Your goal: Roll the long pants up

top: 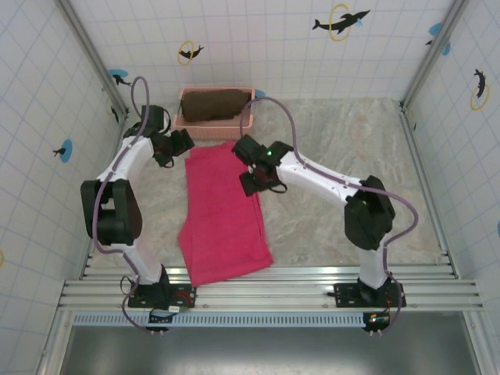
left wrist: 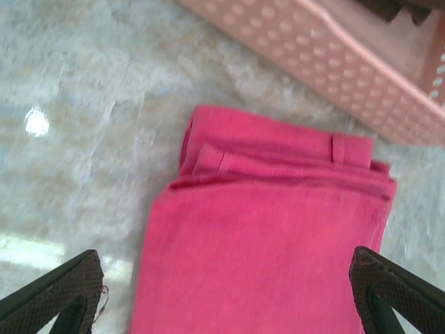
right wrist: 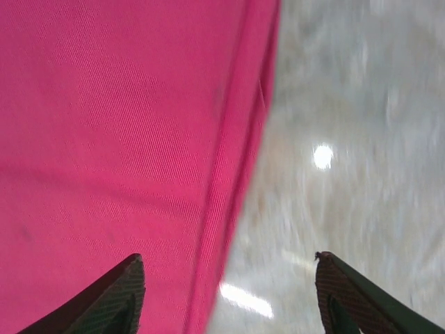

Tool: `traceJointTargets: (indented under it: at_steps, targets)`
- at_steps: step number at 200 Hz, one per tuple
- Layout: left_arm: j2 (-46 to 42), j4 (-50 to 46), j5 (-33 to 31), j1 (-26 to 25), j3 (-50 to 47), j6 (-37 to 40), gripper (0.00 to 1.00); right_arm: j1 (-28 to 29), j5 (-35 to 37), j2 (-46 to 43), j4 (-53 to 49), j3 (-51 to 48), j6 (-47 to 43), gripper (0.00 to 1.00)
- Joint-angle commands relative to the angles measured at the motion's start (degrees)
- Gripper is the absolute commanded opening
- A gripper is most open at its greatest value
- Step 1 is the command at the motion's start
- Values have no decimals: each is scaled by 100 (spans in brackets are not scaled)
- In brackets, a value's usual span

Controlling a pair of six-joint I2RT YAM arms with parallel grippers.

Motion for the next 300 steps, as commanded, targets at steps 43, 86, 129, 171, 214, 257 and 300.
traceJointTargets:
  at_steps: [43,86,129,171,214,257,300]
  targets:
    - [-1278,-754,-22,29,-888,341,93,-329,-1094,3698,-1001,4926,-1035,90]
    - [-1919,-1065,-69,25,-1095,296,93,-355,-1438,4477,-584,5122,-733,92]
    - [-2440,-1296,-172,17,-1253,262,93,-555,-1144,4667,-782,4524,-766,94]
    - [-2598,-1394,-245,17,-1308,258,94,-1184,-636,3842,-945,3248,-790,95]
    - [-2555,-1263,-219,26,-1364,172,93,-2079,-527,2877,-864,2048,-1070,96]
    - [-2518,-1243,-168,16,-1286,180,93,-2766,-654,2987,-1003,2586,-1484,96]
    - [-2519,-1440,-201,16,-1189,317,93,-2834,-868,3755,-1357,4164,-1684,97]
